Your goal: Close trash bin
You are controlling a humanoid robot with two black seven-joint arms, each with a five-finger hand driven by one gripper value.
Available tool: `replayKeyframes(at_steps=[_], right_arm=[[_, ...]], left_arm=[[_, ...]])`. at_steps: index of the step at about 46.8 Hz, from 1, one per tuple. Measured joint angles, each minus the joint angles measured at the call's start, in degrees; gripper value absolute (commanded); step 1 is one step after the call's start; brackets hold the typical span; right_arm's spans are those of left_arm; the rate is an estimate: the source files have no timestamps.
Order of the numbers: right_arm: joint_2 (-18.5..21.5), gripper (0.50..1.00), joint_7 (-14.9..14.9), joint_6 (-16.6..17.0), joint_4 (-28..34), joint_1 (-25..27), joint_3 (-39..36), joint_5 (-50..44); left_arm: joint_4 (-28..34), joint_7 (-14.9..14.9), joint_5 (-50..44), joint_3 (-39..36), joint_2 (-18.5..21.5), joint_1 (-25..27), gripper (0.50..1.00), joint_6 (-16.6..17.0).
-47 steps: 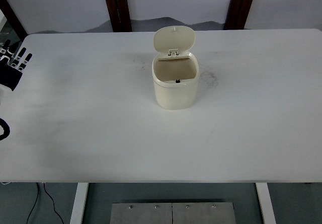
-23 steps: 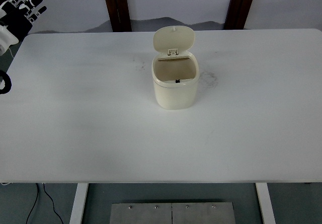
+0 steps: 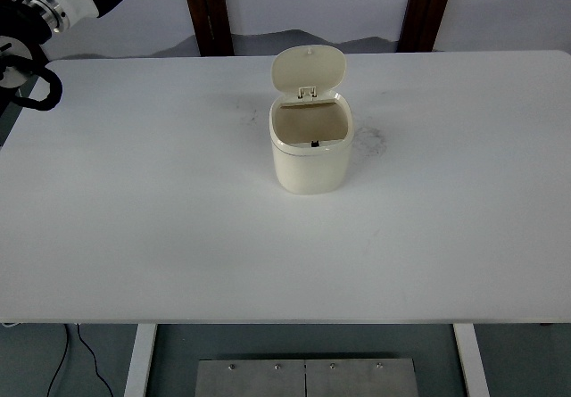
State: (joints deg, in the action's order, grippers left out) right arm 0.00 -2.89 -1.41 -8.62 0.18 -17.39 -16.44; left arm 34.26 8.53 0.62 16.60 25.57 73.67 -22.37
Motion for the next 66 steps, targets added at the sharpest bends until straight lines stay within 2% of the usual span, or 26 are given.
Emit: replayKeyframes(at_steps=[6, 15, 22, 30, 42, 50, 66], right_arm=[[0.0, 0.991, 0.0, 0.0, 0.0, 0.0, 0.0, 0.0], [0.0, 0.991, 0.0, 0.0, 0.0, 0.0, 0.0, 0.0], [0.0, 0.991, 0.0, 0.0, 0.0, 0.0, 0.0, 0.0], [0.0, 0.993, 0.0, 0.0, 0.0, 0.0, 0.0, 0.0], [0.0, 0.991, 0.0, 0.0, 0.0, 0.0, 0.0, 0.0], [0.0, 0.993, 0.0, 0.0, 0.0, 0.0, 0.0, 0.0], [0.0, 0.991, 0.0, 0.0, 0.0, 0.0, 0.0, 0.0]], left_arm=[[2.8, 0.0, 3.0, -3.1, -0.6, 1.3, 1.0, 0.5], [3.7, -0.1, 8.2, -4.9, -2.4, 3.2, 1.0, 0.2], [5.0, -0.1, 12.2, -5.2, -5.2, 4.4, 1.0, -0.5], [7.8, -0.1, 16.5, -5.3, -7.4, 5.1, 1.0, -3.0], [9.7, -0.1, 21.6, -6.6, -10.0, 5.2, 1.0, -4.4], [11.0, -3.6, 22.5, -8.1, -10.8, 6.0, 1.0, -4.5], [13.6, -7.7, 22.5, -9.8, -11.1, 7.0, 1.0, -4.5]])
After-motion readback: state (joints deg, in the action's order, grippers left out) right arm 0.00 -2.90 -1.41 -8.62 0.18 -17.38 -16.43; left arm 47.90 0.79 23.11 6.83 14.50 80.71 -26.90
